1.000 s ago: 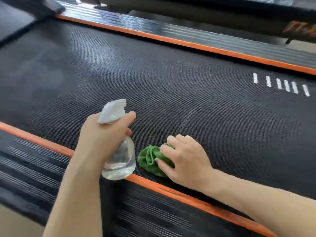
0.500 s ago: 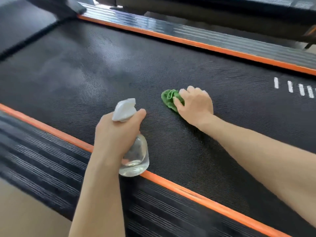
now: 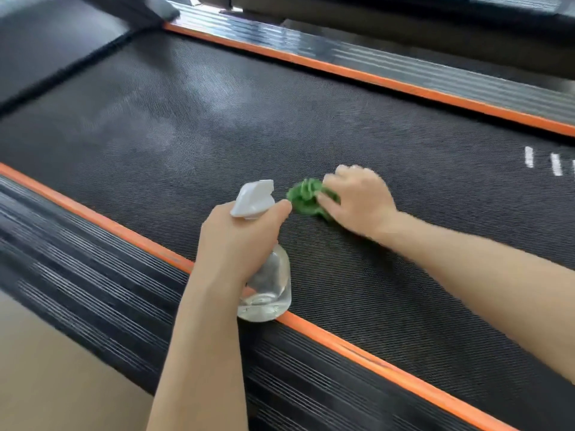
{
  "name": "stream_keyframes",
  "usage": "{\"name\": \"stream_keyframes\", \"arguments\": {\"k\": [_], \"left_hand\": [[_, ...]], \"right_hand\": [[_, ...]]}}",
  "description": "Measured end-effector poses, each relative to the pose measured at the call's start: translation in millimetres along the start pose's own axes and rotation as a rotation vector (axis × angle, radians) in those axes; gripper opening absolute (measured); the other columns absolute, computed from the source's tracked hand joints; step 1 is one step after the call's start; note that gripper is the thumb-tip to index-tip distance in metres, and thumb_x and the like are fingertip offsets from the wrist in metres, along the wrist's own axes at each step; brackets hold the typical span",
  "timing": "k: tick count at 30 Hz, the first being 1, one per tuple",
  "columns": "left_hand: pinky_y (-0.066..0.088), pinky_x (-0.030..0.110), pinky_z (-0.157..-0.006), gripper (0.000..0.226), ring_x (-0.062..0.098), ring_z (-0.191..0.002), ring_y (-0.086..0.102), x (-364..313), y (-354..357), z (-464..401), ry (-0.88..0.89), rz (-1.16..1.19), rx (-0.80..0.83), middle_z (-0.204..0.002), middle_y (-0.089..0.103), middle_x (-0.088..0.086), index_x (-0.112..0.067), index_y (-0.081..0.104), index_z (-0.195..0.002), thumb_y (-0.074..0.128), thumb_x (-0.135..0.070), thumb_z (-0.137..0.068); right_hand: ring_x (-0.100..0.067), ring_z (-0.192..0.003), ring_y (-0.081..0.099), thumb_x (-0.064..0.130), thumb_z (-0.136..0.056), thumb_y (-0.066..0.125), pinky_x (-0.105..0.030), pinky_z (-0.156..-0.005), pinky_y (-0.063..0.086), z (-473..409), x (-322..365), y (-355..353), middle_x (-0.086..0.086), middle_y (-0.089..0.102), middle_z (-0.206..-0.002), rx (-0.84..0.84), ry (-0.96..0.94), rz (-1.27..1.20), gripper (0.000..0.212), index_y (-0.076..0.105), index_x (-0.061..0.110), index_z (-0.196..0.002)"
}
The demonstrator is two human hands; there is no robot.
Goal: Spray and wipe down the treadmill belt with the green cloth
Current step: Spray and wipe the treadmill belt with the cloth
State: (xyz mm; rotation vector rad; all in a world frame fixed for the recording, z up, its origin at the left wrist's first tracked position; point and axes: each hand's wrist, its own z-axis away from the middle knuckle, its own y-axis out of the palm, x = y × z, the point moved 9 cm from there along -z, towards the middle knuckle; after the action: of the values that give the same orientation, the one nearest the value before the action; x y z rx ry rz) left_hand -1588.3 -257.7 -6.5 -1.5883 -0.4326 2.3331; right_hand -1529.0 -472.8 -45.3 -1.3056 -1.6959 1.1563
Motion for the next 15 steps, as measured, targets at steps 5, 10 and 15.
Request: {"name": "stream_keyframes", "arguments": {"k": [5,10,15], "left_hand": [[0.06,0.053,-0.092,0.044,0.029,-0.09,0.077,-1,2,0,0.002,0.005,0.005,-0.082,0.078,0.006,-0.005,0.075,-0.086,0.08,-0.048,-0.081],[0.061,0.052,-0.091,0.051,0.027,-0.088,0.077,-3,5,2,0.002,0.001,0.033,-0.08,0.078,0.003,-0.008,0.077,-0.087,0.075,-0.056,-0.07],[0.061,0.053,-0.091,0.052,0.029,-0.091,0.077,-3,5,3,0.009,-0.012,0.063,-0.084,0.079,0.007,-0.005,0.076,-0.091,0.076,-0.054,-0.074]], "right_hand": [[-0.034,-0.084,0.059,0.049,-0.098,0.043,-0.041,-0.077,0.043,-19,-12,9,-0.009,0.062,-0.093,0.055,0.219,0.067,0.04,0.063,0.015,-0.094],[-0.021,-0.071,0.047,0.046,-0.094,0.054,-0.034,-0.067,0.032,77,65,-29,0.002,0.051,-0.08,0.094,-0.126,-0.159,0.031,0.057,0.019,-0.08],[-0.019,-0.074,0.047,0.046,-0.099,0.053,-0.034,-0.068,0.039,89,74,-29,0.002,0.052,-0.082,0.145,-0.426,-0.14,0.033,0.059,0.019,-0.082]]}}
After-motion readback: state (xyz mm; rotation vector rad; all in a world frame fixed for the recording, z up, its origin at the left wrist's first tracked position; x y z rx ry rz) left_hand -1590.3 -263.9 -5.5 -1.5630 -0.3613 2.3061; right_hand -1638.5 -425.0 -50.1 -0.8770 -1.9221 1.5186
